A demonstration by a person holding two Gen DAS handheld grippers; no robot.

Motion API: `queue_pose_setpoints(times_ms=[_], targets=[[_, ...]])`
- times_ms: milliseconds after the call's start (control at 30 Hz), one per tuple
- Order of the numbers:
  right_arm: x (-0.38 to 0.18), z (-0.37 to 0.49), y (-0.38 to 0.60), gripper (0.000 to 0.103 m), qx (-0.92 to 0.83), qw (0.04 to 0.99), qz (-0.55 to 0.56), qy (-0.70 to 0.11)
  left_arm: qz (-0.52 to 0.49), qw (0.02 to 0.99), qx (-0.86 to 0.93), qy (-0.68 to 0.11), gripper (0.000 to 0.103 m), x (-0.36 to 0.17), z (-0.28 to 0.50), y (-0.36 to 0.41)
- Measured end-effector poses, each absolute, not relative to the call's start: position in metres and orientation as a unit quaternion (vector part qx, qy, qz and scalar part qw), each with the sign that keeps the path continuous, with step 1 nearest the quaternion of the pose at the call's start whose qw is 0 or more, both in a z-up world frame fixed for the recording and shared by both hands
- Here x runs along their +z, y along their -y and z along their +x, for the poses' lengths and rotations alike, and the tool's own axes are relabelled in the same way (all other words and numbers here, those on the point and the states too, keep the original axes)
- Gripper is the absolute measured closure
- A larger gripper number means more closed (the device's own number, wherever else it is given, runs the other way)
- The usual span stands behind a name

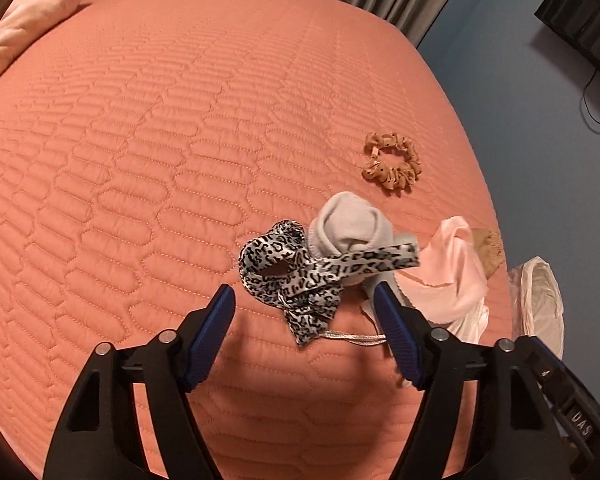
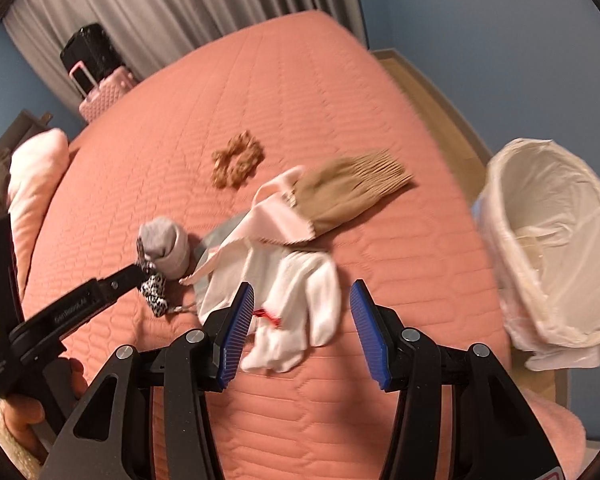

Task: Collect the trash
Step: 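Grasp the leopard-print strap with the left tool while the right tool grasps a white sock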

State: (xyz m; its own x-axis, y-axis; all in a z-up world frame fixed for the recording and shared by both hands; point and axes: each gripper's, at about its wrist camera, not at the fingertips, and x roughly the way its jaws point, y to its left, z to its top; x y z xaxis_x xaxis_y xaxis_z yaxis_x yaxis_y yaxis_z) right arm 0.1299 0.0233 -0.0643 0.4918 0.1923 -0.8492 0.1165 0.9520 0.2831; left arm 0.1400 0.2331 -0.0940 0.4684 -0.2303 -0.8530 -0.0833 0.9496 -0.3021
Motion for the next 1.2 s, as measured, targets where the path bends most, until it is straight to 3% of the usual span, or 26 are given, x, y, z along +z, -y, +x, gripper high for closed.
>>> queue_pose_setpoints(times_ms=[100,200,233,333,500,533,600,700,1200], targets=[[-0.073,0.137,-0.036,0.053,0.028,0.846,0.147,-0.511,-0.163,0.836,-0.051,-0.521,0.046,-0.102,0.145,-0.236],[-0.081,0.144,-0.044,0.053,0.031,0.842,0.144,-0.519,-0.174,0.828,-0.065,-0.528,0.062,-0.111,0.148,-0.237],[-0.083,0.146,-0.046,0.053,0.031,0.841,0.141,-0.521,-0.178,0.825,-0.075,-0.531,0.073,-0.114,0.149,-0.237],[-0.09,0.15,-0.051,0.053,0.031,0.837,0.136,-0.529,-0.184,0.821,-0.089,-0.534,0.083,-0.117,0.148,-0.238],[-0.106,0.152,-0.055,0.056,0.03,0.828,0.134,-0.544,-0.182,0.823,-0.095,-0.53,0.086,-0.11,0.141,-0.243],[-0.109,0.153,-0.056,0.059,0.032,0.825,0.134,-0.549,-0.179,0.825,-0.095,-0.528,0.086,-0.108,0.14,-0.242],[-0.113,0.153,-0.058,0.082,0.038,0.822,0.136,-0.551,-0.174,0.829,-0.095,-0.522,0.086,-0.102,0.138,-0.241],[-0.11,0.151,-0.06,0.09,0.042,0.824,0.136,-0.549,-0.169,0.835,-0.097,-0.515,0.087,-0.092,0.136,-0.238],[0.002,0.119,-0.023,0.091,0.065,0.884,0.165,-0.433,-0.144,0.88,-0.14,-0.43,0.087,0.01,0.12,-0.204]])
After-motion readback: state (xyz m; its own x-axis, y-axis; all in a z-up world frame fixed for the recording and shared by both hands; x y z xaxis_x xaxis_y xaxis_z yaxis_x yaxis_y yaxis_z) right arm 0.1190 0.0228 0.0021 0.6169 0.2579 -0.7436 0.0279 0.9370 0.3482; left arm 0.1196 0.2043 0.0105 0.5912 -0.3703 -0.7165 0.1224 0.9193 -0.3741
